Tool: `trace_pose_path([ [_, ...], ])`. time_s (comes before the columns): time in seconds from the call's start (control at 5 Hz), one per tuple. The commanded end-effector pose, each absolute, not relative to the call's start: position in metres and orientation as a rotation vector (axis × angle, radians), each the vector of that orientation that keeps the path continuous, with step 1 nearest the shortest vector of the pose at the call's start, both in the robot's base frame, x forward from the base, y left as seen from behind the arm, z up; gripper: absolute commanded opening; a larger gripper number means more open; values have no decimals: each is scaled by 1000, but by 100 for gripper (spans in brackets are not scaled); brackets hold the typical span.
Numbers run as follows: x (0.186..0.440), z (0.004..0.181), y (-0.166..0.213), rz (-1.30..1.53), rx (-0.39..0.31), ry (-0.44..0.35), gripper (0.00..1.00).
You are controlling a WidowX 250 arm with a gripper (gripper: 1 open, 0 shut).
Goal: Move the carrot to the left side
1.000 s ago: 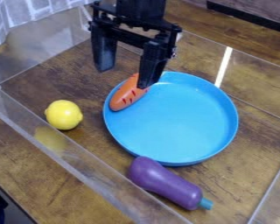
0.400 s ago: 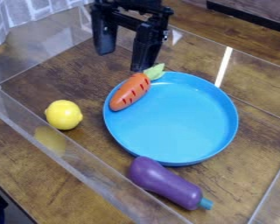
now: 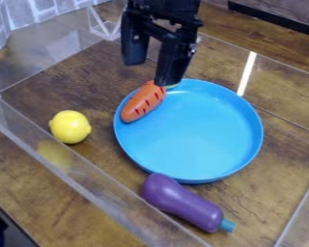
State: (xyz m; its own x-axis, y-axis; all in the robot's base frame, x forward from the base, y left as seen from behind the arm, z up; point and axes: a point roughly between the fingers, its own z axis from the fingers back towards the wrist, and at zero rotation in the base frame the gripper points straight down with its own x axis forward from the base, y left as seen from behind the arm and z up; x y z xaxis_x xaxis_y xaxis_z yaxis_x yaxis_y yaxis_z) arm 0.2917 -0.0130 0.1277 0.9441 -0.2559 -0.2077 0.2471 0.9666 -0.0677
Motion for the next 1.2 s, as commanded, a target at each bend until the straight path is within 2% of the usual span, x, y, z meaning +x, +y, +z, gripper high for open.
trace_pose_path([
  [0.0, 289, 136, -20, -268, -50, 176, 100],
  [0.2, 279, 147, -17, -257, -50, 167, 100],
  [0.4, 270, 150, -14, -275, -48, 152, 100],
  [0.8, 265, 152, -44, -222, -21, 119, 100],
  [1.0, 260, 144, -43, -292, -13, 127, 100],
])
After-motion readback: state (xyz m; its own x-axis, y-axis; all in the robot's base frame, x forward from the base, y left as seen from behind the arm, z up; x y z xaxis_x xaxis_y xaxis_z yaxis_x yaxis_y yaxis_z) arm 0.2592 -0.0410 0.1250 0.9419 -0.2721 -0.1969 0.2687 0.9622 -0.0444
